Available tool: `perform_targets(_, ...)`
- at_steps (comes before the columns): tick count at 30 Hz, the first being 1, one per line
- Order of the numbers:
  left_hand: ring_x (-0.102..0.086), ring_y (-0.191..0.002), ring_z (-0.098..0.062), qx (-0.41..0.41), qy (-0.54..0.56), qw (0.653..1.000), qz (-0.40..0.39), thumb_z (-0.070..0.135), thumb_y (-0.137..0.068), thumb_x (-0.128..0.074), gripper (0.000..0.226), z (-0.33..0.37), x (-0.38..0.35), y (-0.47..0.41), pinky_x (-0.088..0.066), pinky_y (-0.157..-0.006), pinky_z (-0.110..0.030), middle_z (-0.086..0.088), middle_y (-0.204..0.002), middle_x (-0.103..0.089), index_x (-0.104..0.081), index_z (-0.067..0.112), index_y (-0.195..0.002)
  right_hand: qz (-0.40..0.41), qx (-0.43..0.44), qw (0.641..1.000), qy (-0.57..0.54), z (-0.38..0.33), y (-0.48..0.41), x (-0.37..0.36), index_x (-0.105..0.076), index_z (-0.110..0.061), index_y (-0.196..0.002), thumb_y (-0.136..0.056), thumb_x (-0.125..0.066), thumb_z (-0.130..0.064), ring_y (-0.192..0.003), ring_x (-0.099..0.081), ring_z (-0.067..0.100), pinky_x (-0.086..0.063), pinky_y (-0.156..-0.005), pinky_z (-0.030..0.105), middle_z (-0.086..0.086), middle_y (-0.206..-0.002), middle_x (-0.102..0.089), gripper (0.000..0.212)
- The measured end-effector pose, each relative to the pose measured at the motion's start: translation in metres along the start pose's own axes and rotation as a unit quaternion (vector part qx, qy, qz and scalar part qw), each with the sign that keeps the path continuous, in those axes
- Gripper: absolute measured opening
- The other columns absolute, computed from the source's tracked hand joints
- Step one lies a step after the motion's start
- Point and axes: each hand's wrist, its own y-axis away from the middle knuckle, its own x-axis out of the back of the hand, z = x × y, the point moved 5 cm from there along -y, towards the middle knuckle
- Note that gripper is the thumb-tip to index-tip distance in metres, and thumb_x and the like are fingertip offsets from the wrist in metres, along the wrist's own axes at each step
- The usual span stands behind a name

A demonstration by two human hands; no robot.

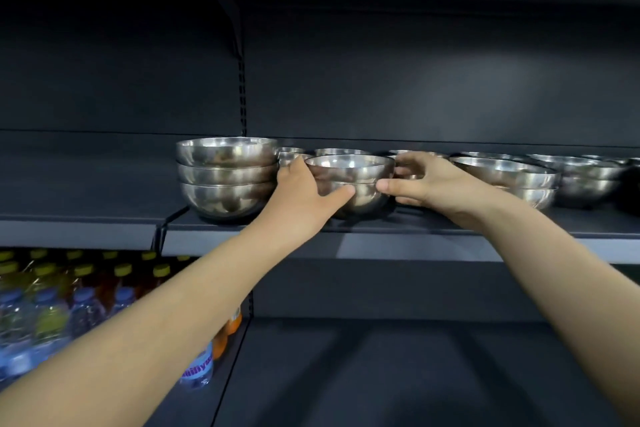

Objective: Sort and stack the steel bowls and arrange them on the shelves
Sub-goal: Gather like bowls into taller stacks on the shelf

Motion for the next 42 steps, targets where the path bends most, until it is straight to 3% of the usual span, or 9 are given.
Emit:
perform_targets(6,-0.051,-0.116,-0.015,0.022,0.045,0.998,-0.026,0.057,-0.082,-0.055,0.064,-0.019,-0.009,-0.011,-0.043,-0.102,-0.035,-0.001,-0.133,-0.047,-0.043,0.018,-0.131,-0.021,0.039,0.999,0.026,0.006,-0.009,-0.008,-0.066,-0.015,-0.093,-0.075,-0.077,-0.027,-0.095,-0.063,0.013,-0.048,-0.099,0.047,0.004,-0.101,-0.071,0.024)
perform_targets(8,-0.05,-0.116,-0.016,0.021,0.066,0.998,-0.015,0.054,-0.085,-0.053,0.057,-0.021,-0.009,-0.013,-0.042,-0.102,-0.035,-0.001,-0.13,-0.05,-0.045,0.018,-0.128,-0.013,0.038,0.999,0.017,0.008,-0.01,-0.008,-0.064,-0.017,-0.094,-0.074,-0.077,-0.029,-0.095,-0.064,0.011,-0.05,-0.098,0.045,-0.004,-0.095,-0.072,0.027)
perform_targets(11,-0.05,-0.113,-0.014,0.008,0.1,0.995,0.008,0.046,-0.088,-0.054,0.036,-0.02,-0.008,-0.014,-0.043,-0.097,-0.032,0.005,-0.116,-0.055,-0.049,0.022,-0.114,0.008,0.025,0.999,0.027,0.009,-0.011,-0.007,-0.062,-0.013,-0.101,-0.071,-0.077,-0.038,-0.106,-0.064,0.019,-0.054,-0.093,0.04,0.009,-0.108,-0.069,0.042)
perform_targets(14,-0.052,-0.108,-0.013,0.001,0.115,0.993,0.017,0.043,-0.088,-0.056,0.027,-0.02,-0.009,-0.015,-0.047,-0.095,-0.034,0.004,-0.113,-0.055,-0.049,0.024,-0.106,0.011,0.032,0.999,0.026,0.008,-0.01,-0.009,-0.06,-0.015,-0.098,-0.073,-0.076,-0.036,-0.106,-0.063,0.021,-0.054,-0.092,0.038,0.01,-0.11,-0.067,0.036)
perform_targets(17,-0.054,-0.094,-0.005,-0.012,0.131,0.991,0.028,0.039,-0.088,-0.058,0.02,-0.02,-0.009,-0.016,-0.046,-0.082,-0.023,0.003,-0.113,-0.055,-0.05,0.025,-0.101,0.014,0.04,0.999,0.012,0.008,-0.009,-0.01,-0.057,-0.02,-0.094,-0.075,-0.076,-0.033,-0.099,-0.064,0.014,-0.055,-0.089,0.035,-0.001,-0.101,-0.067,0.03)
perform_targets(25,-0.055,-0.08,-0.001,-0.012,0.17,0.985,0.037,0.037,-0.088,-0.06,0.027,-0.02,-0.012,-0.017,-0.043,-0.061,-0.012,0.008,-0.103,-0.058,-0.052,0.02,-0.108,0.017,0.053,0.998,-0.002,0.007,-0.007,-0.011,-0.062,-0.023,-0.085,-0.078,-0.076,-0.029,-0.086,-0.06,0.01,-0.054,-0.087,0.034,-0.004,-0.087,-0.066,0.016)
perform_targets(32,-0.057,-0.09,-0.005,-0.031,0.154,0.987,0.044,0.038,-0.087,-0.061,0.021,-0.013,-0.011,-0.014,-0.051,-0.088,-0.03,0.003,-0.112,-0.057,-0.053,0.024,-0.101,0.037,0.071,0.996,-0.029,0.003,-0.003,-0.004,-0.058,-0.022,-0.075,-0.075,-0.078,-0.024,-0.066,-0.059,0.005,-0.053,-0.071,0.021,-0.007,-0.074,-0.064,0.02)
perform_targets(37,-0.059,-0.101,-0.013,-0.039,0.167,0.984,0.058,0.039,-0.085,-0.064,0.03,0.003,-0.004,-0.01,-0.05,-0.096,-0.039,0.011,-0.103,-0.056,-0.053,0.02,-0.104,0.047,0.07,0.996,-0.039,-0.006,0.005,0.007,-0.06,-0.021,-0.078,-0.072,-0.079,-0.027,-0.083,-0.061,0.011,-0.053,-0.088,0.033,-0.005,-0.083,-0.066,0.02)
perform_targets(42,-0.061,-0.101,-0.017,-0.054,0.202,0.974,0.089,0.041,-0.082,-0.067,0.047,0.028,0.016,-0.005,-0.05,-0.096,-0.04,0.014,-0.1,-0.058,-0.049,0.014,-0.115,0.06,0.092,0.991,-0.082,-0.033,0.017,0.021,-0.061,-0.018,-0.09,-0.069,-0.08,-0.027,-0.067,-0.061,0.001,-0.052,-0.067,0.018,-0.004,-0.085,-0.064,0.029)
